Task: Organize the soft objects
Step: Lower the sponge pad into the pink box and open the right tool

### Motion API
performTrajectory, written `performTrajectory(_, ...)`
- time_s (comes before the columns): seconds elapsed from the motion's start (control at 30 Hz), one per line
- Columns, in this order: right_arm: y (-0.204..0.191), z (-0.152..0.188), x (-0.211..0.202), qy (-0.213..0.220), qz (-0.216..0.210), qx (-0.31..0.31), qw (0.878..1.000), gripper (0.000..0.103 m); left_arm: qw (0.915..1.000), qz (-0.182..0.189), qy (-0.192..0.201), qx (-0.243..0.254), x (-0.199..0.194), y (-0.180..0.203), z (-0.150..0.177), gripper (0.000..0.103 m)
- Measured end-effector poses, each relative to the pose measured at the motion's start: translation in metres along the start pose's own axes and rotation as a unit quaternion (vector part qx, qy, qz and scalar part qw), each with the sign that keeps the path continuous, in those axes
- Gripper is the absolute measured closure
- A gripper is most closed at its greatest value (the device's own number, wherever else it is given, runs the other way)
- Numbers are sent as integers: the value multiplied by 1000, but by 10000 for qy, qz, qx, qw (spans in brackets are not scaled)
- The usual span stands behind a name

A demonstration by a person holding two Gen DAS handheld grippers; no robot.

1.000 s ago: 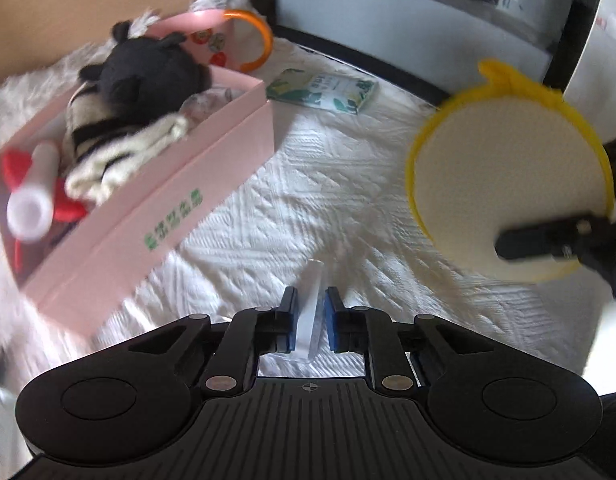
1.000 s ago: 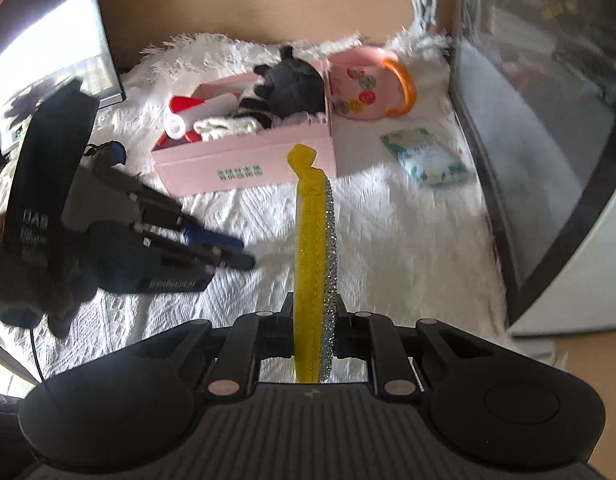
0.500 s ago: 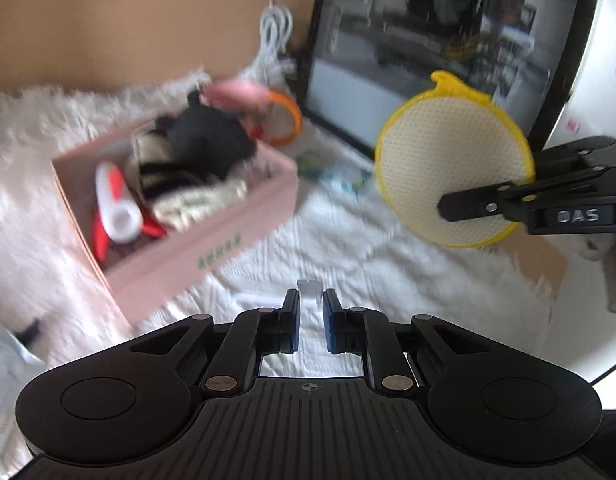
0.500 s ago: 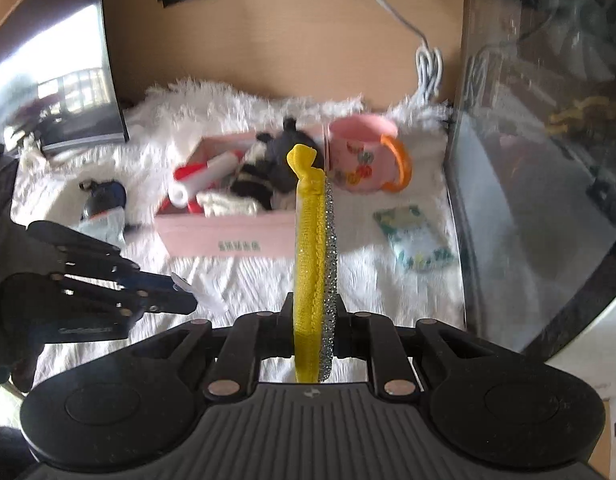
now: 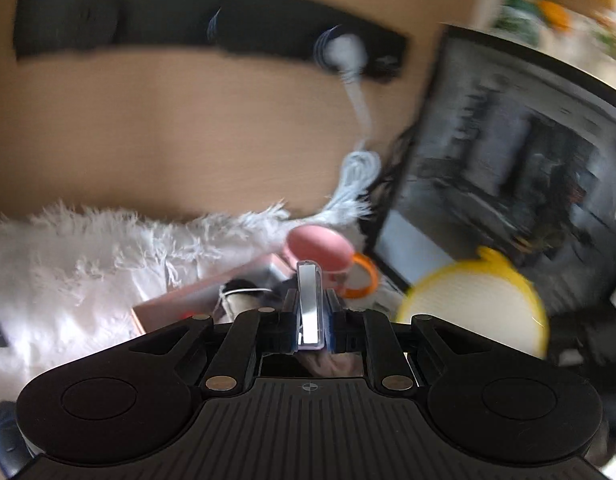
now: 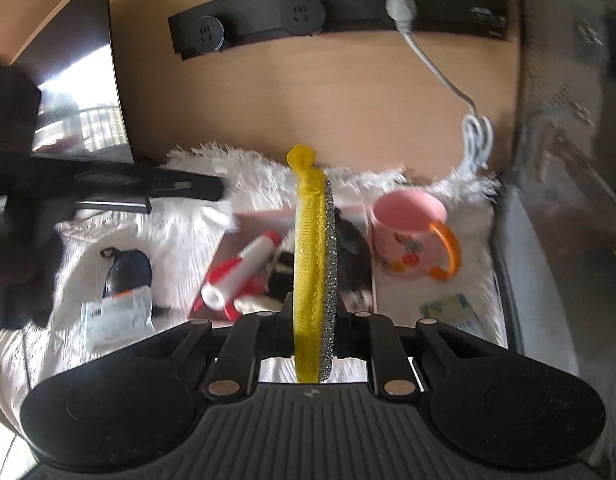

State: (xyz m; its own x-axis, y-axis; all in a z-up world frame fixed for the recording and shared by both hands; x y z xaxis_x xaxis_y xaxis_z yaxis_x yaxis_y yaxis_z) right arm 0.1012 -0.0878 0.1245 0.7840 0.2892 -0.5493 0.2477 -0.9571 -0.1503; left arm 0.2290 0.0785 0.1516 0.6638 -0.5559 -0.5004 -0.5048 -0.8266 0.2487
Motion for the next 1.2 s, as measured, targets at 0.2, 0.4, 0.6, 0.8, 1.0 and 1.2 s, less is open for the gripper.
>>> performTrajectory(0.2, 1, -19, 24, -67, 116, 13, 9999, 88, 9939, -279, -663, -834, 75, -57, 16, 86)
performTrajectory(0.4, -4, -37, 63, -321, -365, 270, 9985, 88, 9900, -388, -27, -1354, 23, -88, 26, 85)
performTrajectory(0.6, -32, -50, 133, -399, 5, -57, 9992, 88, 9852, -576, 238, -1600, -37, -86, 57, 85)
performTrajectory(0.8, -82, -27, 178, -131, 1498, -2850, 9467, 88, 9774, -929, 109, -1896, -68, -89, 104, 85)
performTrajectory(1.0, -92, 0, 193, -490, 1613, -3802, 9094, 69, 9671, -1060, -81, -2312, -85, -96, 142, 85)
performTrajectory(1.2, -75, 2, 152, -449, 1121, -3475, 9299, 34, 9626, -1057, -64, -2493, -91, -99, 151, 85)
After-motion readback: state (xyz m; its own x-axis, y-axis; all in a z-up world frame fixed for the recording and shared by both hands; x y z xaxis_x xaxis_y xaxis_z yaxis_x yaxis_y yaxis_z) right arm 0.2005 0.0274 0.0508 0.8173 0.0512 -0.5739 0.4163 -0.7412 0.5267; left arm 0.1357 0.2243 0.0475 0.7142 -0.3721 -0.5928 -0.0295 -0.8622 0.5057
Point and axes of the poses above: each gripper's, at about its wrist camera, not at the fingertips, and x roughly the way its jaws point, y to its right, z to its underside, the point moved 3 cm from there along x, roughly the way its jaws point, and after that the axes turned 6 degrees about y, right-handed, at the moved point
